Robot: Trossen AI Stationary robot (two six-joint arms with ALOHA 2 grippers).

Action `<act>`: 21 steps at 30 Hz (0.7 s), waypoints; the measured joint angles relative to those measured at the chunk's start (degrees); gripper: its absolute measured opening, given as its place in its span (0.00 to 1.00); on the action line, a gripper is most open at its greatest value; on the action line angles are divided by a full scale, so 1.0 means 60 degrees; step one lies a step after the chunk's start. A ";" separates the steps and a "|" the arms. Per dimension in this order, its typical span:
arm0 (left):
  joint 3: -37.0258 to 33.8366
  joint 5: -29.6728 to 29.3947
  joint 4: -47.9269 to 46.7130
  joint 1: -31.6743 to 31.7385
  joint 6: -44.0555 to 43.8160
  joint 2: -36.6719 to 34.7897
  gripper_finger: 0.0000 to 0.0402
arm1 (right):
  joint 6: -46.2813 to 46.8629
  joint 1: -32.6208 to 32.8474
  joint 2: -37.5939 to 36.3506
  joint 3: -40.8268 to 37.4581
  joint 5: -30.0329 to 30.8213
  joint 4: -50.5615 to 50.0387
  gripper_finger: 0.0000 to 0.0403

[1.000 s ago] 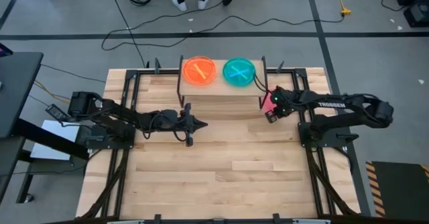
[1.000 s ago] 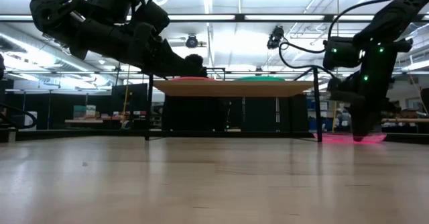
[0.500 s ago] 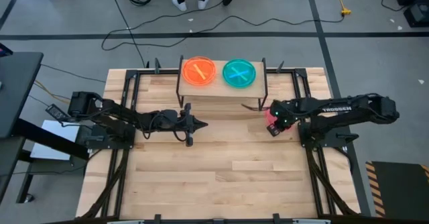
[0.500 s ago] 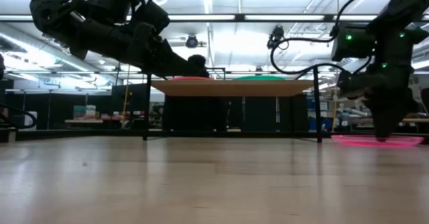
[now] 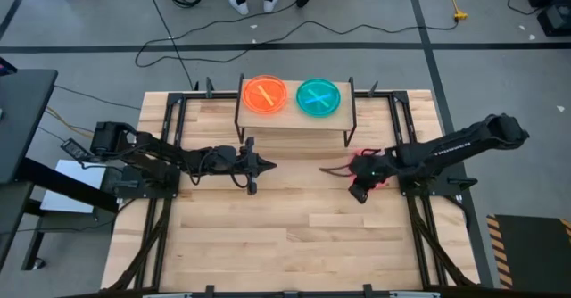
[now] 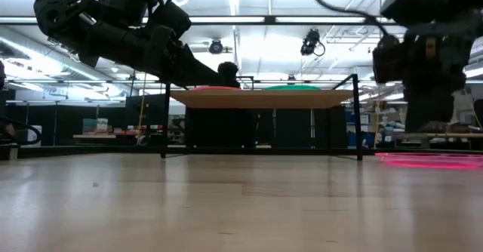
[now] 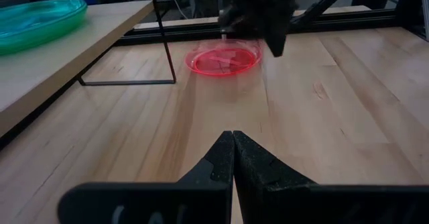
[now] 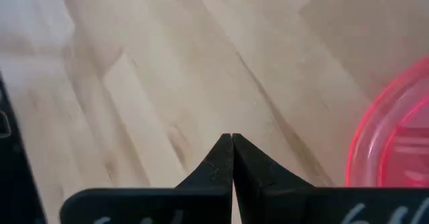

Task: Place and stack plates onto a shelf
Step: Stack the red plate on top of the orange plate on the shelf

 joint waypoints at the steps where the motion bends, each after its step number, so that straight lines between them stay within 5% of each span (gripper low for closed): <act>1: 0.0000 -0.0003 0.0003 0.0000 -0.0007 0.0000 0.02 | 0.0029 0.0174 0.0006 0.0158 0.0356 -0.0397 0.02; 9: 0.0000 0.0004 0.0000 0.0000 -0.0018 0.0000 0.02 | 0.1484 0.0110 0.0038 0.0898 0.3300 -0.4969 0.01; 21: -0.0004 0.0259 -0.0007 -0.0007 -0.0084 0.0000 0.02 | 0.1599 -0.0485 0.2038 0.0495 0.3489 -0.3752 0.01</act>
